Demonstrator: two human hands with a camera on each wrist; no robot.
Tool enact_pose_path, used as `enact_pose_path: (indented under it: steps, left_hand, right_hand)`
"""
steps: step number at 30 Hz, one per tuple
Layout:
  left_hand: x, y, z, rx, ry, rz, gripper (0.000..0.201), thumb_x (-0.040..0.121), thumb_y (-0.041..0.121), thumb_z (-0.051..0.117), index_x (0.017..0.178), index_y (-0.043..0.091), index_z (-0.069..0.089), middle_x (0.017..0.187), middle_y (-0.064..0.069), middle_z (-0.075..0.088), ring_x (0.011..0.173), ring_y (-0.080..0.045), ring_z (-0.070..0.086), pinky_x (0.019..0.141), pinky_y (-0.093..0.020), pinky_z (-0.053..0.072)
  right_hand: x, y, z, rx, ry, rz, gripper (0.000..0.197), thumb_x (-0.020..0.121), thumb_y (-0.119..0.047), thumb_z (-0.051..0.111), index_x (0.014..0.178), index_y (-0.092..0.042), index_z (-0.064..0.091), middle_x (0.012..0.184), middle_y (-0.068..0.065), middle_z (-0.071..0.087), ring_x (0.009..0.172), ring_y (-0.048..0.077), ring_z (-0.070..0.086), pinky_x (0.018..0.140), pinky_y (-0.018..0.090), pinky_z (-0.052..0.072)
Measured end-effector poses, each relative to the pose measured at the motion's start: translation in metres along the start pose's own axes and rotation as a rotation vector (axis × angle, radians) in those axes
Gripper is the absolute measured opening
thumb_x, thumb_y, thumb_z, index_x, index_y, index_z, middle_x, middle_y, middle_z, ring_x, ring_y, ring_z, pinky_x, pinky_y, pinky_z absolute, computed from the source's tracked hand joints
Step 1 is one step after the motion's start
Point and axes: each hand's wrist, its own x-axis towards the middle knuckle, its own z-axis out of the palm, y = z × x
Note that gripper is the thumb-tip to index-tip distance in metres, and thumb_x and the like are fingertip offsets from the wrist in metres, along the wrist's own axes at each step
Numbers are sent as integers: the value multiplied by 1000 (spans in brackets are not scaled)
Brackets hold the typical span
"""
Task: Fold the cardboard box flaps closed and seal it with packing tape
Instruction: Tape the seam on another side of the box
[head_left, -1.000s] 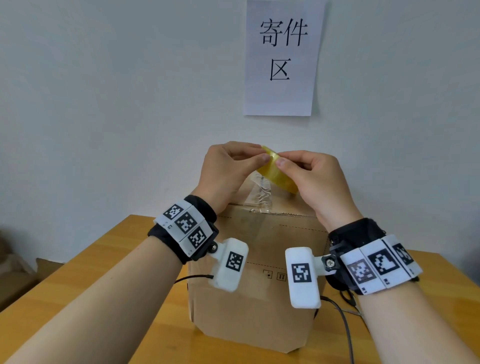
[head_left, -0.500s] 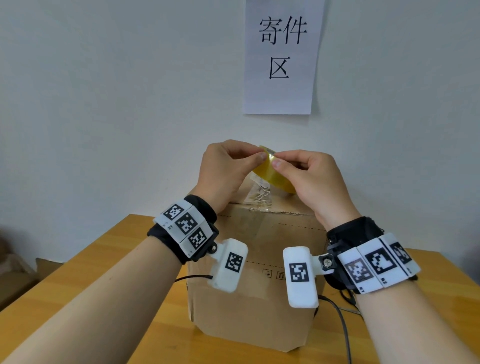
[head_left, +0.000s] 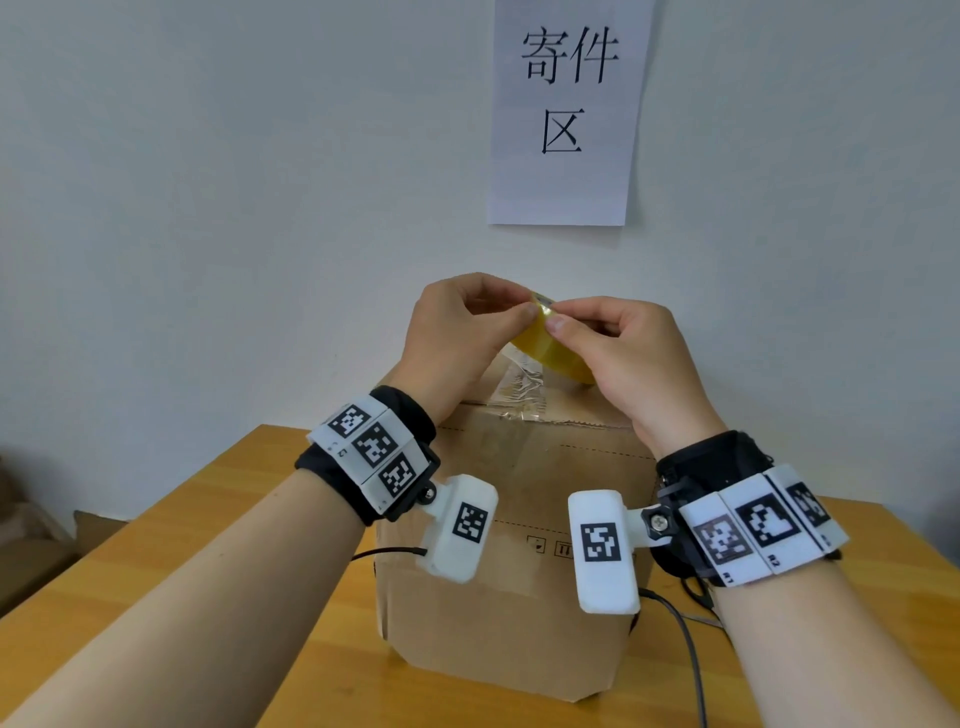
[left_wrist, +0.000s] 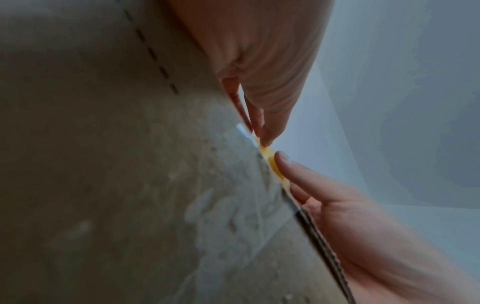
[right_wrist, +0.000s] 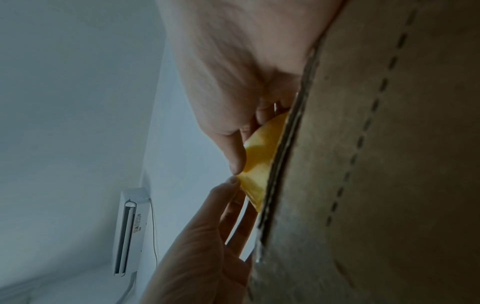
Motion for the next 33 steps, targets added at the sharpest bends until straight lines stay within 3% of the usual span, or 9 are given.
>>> enact_pose_path:
  steps: [4,9,16,23,27,30,33]
  left_hand:
    - [-1,2,1,43,-26,15,5,84,19,75,89,19,75,94,3,75,92,-8,71,89,-32,56]
    - [0,2,2,56,-33,-4,10,86,22,74,95,18,74,93,5,75,91,-7,71,87,-28,56]
    - [1,0,1,32,-50,3,5,85,23,75,91,22,75,88,6,76,90,-7,72,91,-34,56]
    - [4,-2,3,17,-70,-3,2,85,19,73,87,20,74,111,9,70,94,-3,70,88,-23,53]
    - [6,-4,3,85,-95,14,4,85,23,73,81,25,74,113,12,69,106,-5,65,99,-32,49]
    - [4,-5,5,208,-168,5,8,80,34,74,73,34,71,110,15,68,101,-5,65,92,-30,52]
    - [3,-4,6,241,-169,-34,7,78,36,75,72,34,71,106,14,71,87,-5,70,76,-26,56]
  right_hand:
    - [-1,-1,0,-11,-14,-1,11,91,-28,72,92,-38,73,89,-21,71,86,-9,64,68,5,46]
    - [-1,-1,0,-14,0,1,10,91,-28,71,95,-37,73,90,-20,71,86,-9,64,70,7,46]
    - [-1,0,0,-34,16,10,16,91,-29,71,106,-30,75,94,-18,71,86,-11,63,70,6,46]
    - [1,1,1,-44,21,6,16,91,-28,71,107,-28,75,93,-16,72,86,-8,64,66,4,46]
    - [2,4,0,-52,28,14,12,90,-27,72,102,-27,76,91,-13,72,84,-5,64,66,6,45]
    - [2,6,-2,-66,69,13,11,91,-22,69,88,-31,76,90,-14,72,86,0,63,68,15,44]
    - [3,6,-4,-48,108,37,17,92,-18,66,86,-31,75,92,-13,73,93,2,64,69,14,43]
